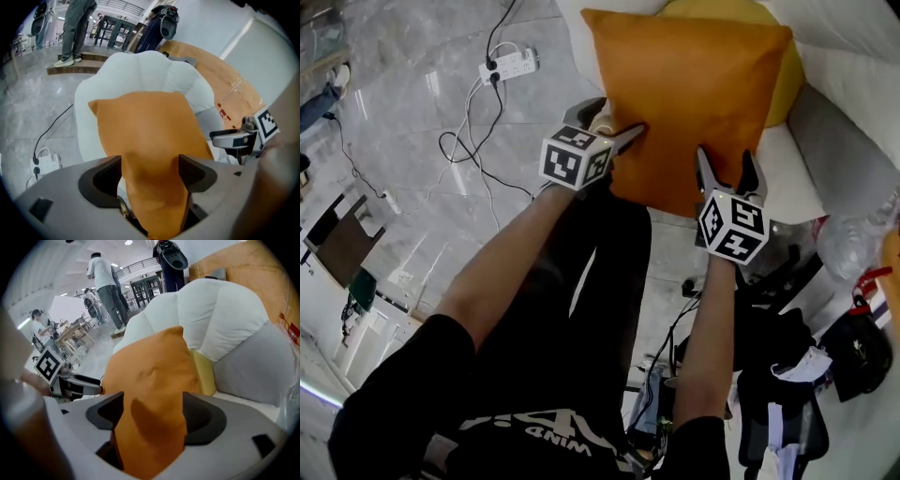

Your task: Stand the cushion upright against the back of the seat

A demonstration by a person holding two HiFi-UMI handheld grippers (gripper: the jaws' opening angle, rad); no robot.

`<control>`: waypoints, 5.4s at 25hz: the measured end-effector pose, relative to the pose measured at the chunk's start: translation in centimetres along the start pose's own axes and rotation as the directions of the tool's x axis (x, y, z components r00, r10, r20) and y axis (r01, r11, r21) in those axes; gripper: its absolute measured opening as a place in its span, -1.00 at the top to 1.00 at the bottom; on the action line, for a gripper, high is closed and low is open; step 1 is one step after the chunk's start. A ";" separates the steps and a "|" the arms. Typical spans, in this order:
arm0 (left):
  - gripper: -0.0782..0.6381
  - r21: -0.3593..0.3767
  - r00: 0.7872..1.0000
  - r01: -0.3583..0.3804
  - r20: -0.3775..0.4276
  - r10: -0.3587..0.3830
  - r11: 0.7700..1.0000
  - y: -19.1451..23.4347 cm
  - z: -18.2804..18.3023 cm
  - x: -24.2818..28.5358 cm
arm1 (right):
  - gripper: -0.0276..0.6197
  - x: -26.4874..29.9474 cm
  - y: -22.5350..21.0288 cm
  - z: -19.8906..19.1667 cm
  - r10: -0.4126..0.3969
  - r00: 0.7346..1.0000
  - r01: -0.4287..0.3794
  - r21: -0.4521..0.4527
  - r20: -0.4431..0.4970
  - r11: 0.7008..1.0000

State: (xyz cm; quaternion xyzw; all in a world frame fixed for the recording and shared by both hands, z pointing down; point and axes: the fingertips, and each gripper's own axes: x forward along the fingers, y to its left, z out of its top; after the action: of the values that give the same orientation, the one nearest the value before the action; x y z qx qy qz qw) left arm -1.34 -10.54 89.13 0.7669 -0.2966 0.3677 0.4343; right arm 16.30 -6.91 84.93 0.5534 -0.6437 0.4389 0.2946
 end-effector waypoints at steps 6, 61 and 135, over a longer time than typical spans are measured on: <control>-0.25 -0.060 0.999 0.013 -0.030 -0.015 0.998 0.7 -0.6 1.5 | -0.24 2.4 -0.5 -2.7 0.036 0.993 -0.035 0.009 -0.110 0.999; 0.74 0.719 0.862 -0.043 0.378 -0.338 0.694 -16.1 36.5 1.0 | 0.83 -7.2 -15.0 21.8 -0.309 0.767 0.164 0.294 0.563 0.942; 0.76 0.763 0.621 0.247 0.349 -0.702 0.597 -44.5 18.1 -59.7 | 0.85 -64.8 26.4 21.0 0.485 0.431 -0.302 -0.385 0.761 0.872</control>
State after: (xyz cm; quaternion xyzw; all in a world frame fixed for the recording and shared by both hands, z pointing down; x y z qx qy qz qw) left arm 5.59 1.38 13.78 0.9932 -0.0430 0.0323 0.1031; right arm 6.79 3.82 13.26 0.4967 -0.8536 0.1109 -0.1109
